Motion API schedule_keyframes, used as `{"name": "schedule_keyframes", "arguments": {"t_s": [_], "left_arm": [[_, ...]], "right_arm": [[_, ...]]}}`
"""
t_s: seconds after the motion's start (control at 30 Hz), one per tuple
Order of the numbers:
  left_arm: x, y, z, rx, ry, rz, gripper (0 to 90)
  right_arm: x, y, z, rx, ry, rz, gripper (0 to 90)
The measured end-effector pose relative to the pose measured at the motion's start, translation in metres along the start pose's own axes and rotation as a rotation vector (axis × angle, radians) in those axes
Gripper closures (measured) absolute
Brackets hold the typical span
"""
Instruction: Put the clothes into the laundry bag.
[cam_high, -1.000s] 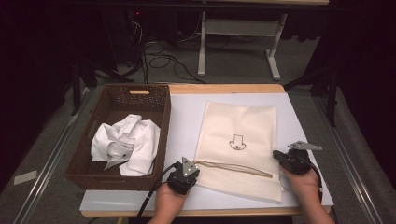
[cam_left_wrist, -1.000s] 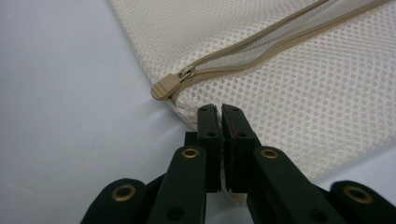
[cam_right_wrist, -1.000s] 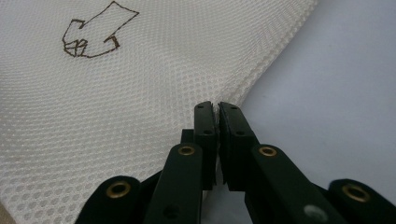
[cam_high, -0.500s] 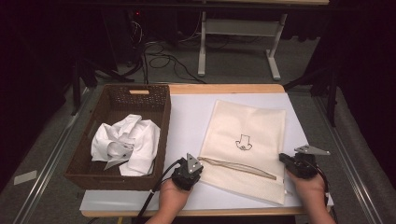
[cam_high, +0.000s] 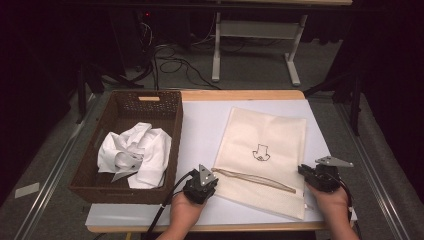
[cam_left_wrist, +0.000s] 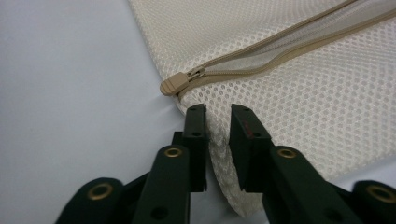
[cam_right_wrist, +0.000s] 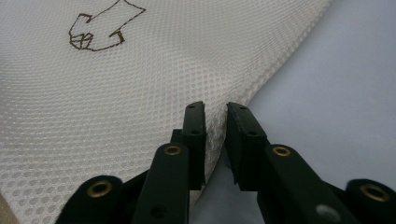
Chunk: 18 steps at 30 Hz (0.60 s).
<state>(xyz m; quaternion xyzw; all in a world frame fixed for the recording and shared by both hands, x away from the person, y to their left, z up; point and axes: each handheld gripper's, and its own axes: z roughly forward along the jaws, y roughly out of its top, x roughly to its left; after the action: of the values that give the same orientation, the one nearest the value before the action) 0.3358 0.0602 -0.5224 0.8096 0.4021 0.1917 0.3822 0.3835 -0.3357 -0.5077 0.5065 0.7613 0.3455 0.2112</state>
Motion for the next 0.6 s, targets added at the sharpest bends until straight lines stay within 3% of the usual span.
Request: {"name": "schedule_keyframes", "arguments": {"t_s": [0.13,0.23,0.33,0.53,0.6], "left_arm": [[-0.001,0.000,-0.003,-0.019,0.008,-0.004,66.2],[-0.003,0.001,-0.008,-0.056,0.024,0.003,55.4],[-0.005,0.001,-0.013,-0.083,0.016,-0.001,48.7],[-0.009,0.002,-0.025,-0.142,-0.028,-0.029,32.4],[-0.010,0.001,-0.027,-0.151,-0.026,-0.029,24.6]], "right_arm": [[0.000,0.001,-0.004,-0.016,0.000,0.002,71.6],[0.003,0.003,-0.011,-0.058,0.013,-0.003,64.9],[0.012,0.005,-0.018,-0.093,0.018,-0.041,57.0],[0.034,0.008,-0.028,-0.146,0.054,-0.074,35.3],[0.038,0.009,-0.029,-0.155,0.059,-0.081,32.5]]}}
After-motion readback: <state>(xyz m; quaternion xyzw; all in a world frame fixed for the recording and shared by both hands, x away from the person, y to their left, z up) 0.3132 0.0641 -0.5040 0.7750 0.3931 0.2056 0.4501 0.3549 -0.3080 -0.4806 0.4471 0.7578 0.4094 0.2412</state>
